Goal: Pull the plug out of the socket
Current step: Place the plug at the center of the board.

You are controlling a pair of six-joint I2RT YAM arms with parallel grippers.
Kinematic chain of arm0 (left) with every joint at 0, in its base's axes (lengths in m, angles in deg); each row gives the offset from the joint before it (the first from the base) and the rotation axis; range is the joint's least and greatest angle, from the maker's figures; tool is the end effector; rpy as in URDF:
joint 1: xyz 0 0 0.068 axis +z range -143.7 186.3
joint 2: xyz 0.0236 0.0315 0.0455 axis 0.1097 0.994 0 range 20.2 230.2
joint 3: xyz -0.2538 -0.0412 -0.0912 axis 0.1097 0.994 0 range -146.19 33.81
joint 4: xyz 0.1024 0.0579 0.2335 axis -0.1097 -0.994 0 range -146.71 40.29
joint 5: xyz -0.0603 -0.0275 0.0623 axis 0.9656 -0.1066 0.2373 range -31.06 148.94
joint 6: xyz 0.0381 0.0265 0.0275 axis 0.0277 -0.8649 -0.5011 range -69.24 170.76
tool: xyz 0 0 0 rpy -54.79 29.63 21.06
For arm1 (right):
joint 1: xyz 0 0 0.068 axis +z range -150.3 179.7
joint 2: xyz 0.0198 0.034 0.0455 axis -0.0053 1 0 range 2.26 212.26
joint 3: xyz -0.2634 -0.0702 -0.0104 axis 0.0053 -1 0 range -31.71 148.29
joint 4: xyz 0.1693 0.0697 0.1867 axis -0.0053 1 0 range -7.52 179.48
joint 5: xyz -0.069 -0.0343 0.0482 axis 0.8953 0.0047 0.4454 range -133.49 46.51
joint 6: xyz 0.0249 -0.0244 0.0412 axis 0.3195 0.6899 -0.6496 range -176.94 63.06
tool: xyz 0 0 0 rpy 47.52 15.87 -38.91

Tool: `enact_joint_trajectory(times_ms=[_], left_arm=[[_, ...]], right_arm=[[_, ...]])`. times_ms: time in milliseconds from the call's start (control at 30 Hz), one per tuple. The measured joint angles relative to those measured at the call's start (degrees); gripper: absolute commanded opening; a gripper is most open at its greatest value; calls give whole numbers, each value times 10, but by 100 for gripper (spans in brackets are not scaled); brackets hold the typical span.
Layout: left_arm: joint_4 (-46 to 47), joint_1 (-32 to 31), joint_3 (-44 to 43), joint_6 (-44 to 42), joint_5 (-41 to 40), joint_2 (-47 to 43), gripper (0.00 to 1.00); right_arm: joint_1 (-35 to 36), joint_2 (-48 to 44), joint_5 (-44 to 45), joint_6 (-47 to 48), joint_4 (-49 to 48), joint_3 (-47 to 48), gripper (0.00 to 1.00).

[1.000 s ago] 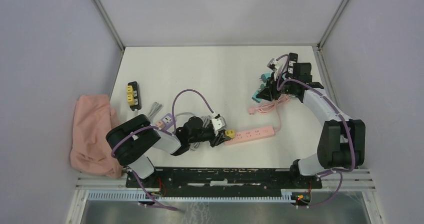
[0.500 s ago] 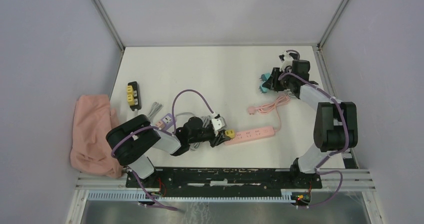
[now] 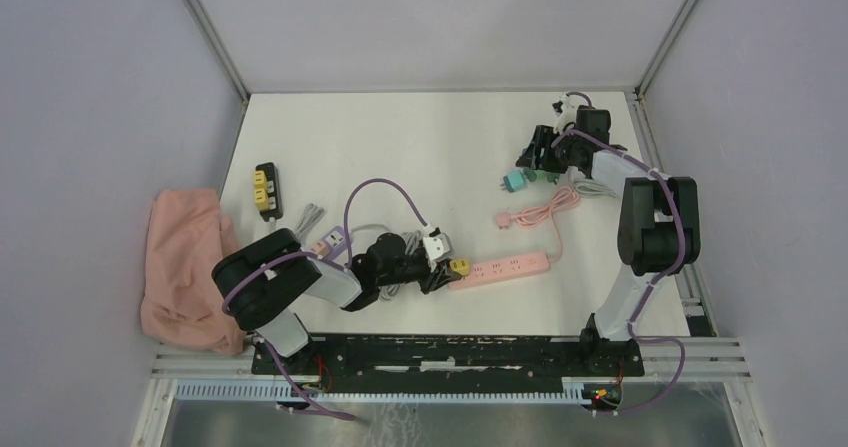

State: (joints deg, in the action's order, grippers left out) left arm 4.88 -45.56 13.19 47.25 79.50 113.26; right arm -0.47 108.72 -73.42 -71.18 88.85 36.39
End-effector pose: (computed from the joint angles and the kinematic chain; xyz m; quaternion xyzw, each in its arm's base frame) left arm 0.1552 -0.2181 0.1288 0.4625 0.6554 -0.3689 0.4695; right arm 0.3987 0.0166 0.1878 0.0132 0.8971 0.2821 0.3398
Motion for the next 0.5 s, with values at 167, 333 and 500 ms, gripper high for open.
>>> enact_joint_trajectory(times_ms=[167,333,500], left_arm=[[0,0,0,0,0,0,3],[0,0,0,0,0,0,3],[0,0,0,0,-1,0,4]], right_arm=[[-1,-7,0,28,24,5,64],[-9,-58,-34,90,66,4,62],[-14,-130,-148,185,114,4,61]])
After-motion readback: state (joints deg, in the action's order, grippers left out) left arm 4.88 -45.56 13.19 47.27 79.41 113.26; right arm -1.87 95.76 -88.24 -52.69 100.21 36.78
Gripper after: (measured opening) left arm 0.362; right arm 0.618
